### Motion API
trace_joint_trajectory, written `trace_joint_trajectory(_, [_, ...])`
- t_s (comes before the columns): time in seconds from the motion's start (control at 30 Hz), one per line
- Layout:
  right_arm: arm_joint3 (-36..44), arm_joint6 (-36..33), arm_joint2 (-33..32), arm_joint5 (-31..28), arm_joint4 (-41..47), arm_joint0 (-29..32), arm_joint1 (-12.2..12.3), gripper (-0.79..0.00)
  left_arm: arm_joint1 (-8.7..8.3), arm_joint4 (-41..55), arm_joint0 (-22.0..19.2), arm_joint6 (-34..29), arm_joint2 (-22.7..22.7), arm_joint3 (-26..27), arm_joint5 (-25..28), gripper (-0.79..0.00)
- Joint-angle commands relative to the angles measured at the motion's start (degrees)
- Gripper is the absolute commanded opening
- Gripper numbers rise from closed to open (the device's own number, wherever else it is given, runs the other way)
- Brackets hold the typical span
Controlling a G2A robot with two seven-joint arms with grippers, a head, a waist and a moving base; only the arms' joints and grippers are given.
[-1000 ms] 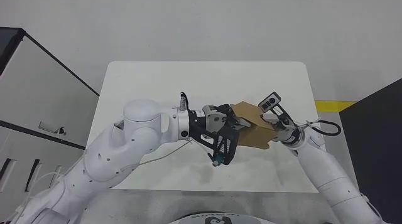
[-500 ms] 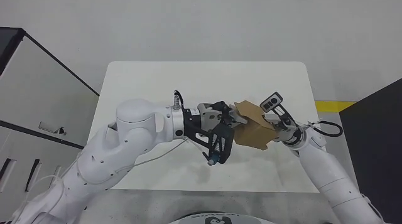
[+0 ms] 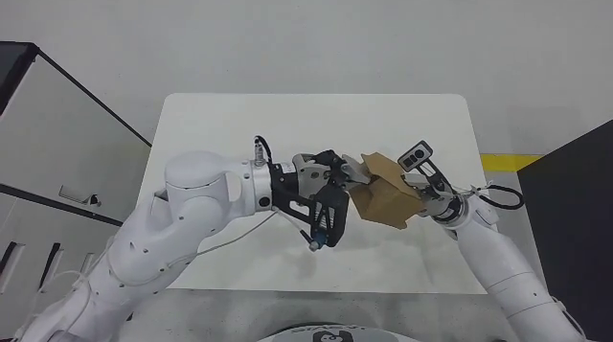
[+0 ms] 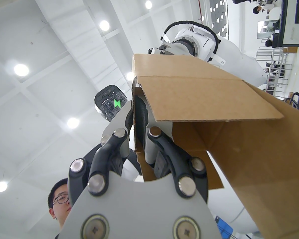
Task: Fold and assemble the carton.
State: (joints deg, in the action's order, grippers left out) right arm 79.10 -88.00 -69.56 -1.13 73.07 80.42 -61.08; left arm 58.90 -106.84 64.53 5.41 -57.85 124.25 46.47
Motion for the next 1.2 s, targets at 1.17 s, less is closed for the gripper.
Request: trace_joint_trajectory(1.17, [-2.39,0.0,-0.92,-0.56,-3.37,-0.92,-0.23,-0.785,-0.58,-1.13,-3.77,-2.92,-2.32,3.97,3.78,-0.785])
